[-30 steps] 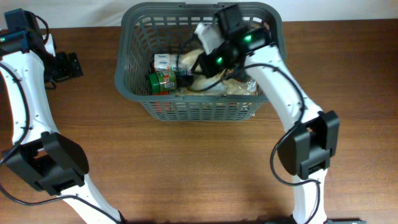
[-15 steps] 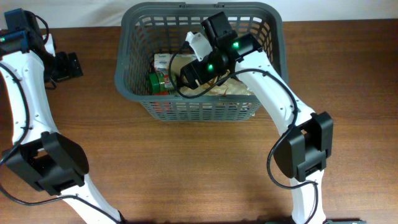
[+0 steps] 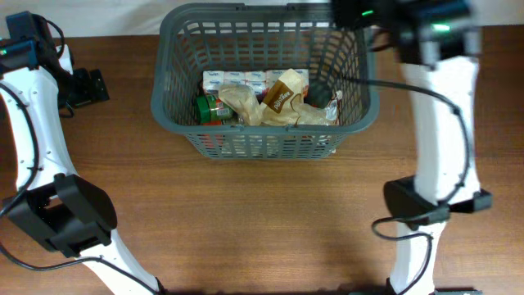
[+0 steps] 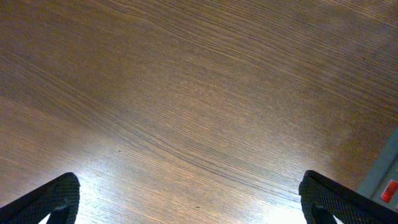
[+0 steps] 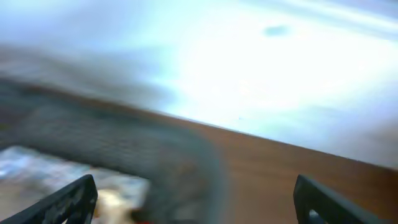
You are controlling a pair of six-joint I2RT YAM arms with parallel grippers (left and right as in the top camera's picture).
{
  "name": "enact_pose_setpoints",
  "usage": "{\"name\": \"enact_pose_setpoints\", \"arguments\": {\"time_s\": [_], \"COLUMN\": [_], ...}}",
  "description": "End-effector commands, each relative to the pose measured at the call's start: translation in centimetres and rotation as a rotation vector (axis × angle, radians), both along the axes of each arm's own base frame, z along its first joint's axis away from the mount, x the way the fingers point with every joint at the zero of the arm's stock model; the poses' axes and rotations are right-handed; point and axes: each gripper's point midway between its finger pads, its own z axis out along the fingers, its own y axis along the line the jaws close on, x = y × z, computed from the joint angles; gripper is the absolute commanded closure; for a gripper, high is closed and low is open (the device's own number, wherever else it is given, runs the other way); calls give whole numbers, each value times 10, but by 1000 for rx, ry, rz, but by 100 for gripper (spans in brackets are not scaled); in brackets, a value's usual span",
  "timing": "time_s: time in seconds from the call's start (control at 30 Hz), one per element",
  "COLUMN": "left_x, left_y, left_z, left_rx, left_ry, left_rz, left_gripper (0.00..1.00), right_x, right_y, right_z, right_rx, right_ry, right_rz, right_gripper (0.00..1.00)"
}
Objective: Pack container
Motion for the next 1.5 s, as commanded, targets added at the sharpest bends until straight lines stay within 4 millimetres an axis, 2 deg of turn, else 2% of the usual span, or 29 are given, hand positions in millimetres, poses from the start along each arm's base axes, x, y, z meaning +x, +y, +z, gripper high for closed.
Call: {"name": "enact_pose_setpoints", "arguments": {"time_s": [0.0, 0.07, 0.13, 0.17, 0.23, 0.27, 0.3, 0.33, 0.37, 0.4, 0.43, 0.47, 0.53, 0.57, 0.67, 0.77, 0.87, 0.93, 1.13, 1.23, 1.27, 1.33, 1.47], "left_x": [0, -1, 0, 0, -1, 0, -1, 0, -1, 0, 0, 0, -1, -1, 0, 0, 0, -1, 0, 0, 0, 0, -1], "left_y": [1, 1, 1, 1, 1, 1, 1, 1, 1, 1, 1, 1, 1, 1, 1, 1, 1, 1, 1, 1, 1, 1, 1], "left_z": [-1, -1, -1, -1, -1, -1, -1, -1, -1, -1, -1, -1, -1, -1, -1, -1, -1, -1, -1, -1, -1, -1, -1], "left_rx": [-6, -6, -6, -6, -6, -6, -6, -6, -6, -6, -6, -6, -6, -6, -6, -6, -6, -6, -6, -6, -6, -6, -6], "left_ry": [-3, -2, -3, -3, -2, -2, -2, -3, -2, -3, -3, -3, -2, -2, -3, -2, -3, -2, -3, -3, -3, -3, -2], "left_rz": [11, 12, 11, 11, 11, 11, 11, 11, 11, 11, 11, 11, 11, 11, 11, 11, 11, 11, 11, 12, 11, 11, 11], "left_gripper": [1, 1, 1, 1, 1, 1, 1, 1, 1, 1, 1, 1, 1, 1, 1, 1, 1, 1, 1, 1, 1, 1, 1], "right_x": [-28, -45, -80, -87, -123, -149, -163, -191, -208, -234, -249, -274, -303, -327, -355, -361, -352, -332, -280, -260, -258, -266, -262], "right_y": [-73, -88, -96, -97, -100, -102, -104, -106, -108, -111, -112, -115, -118, -120, -122, -117, -114, -106, -52, -37, -26, -4, 1], "right_z": [57, 76, 107, 113, 139, 153, 160, 170, 174, 176, 175, 171, 159, 144, 118, 108, 91, 74, 32, 17, 10, -6, -8], "right_rx": [-25, -19, -6, -3, 9, 16, 19, 25, 28, 29, 28, 26, 20, 15, 41, 88, 88, 115, 248, 287, 323, 405, 428], "right_ry": [-137, -177, -238, -251, -306, -338, -354, -380, -392, -398, -397, -388, -355, -311, -229, -206, -136, -62, 142, 232, 284, 420, 440], "right_rz": [-196, -225, -237, -237, -237, -237, -238, -238, -238, -238, -239, -239, -239, -240, -260, -245, -242, -229, -13, 40, 82, 164, 184], "right_gripper": [8, 9, 10, 10, 10, 10, 9, 8, 7, 2, 1, 1, 1, 1, 1, 1, 1, 1, 1, 1, 1, 1, 1]}}
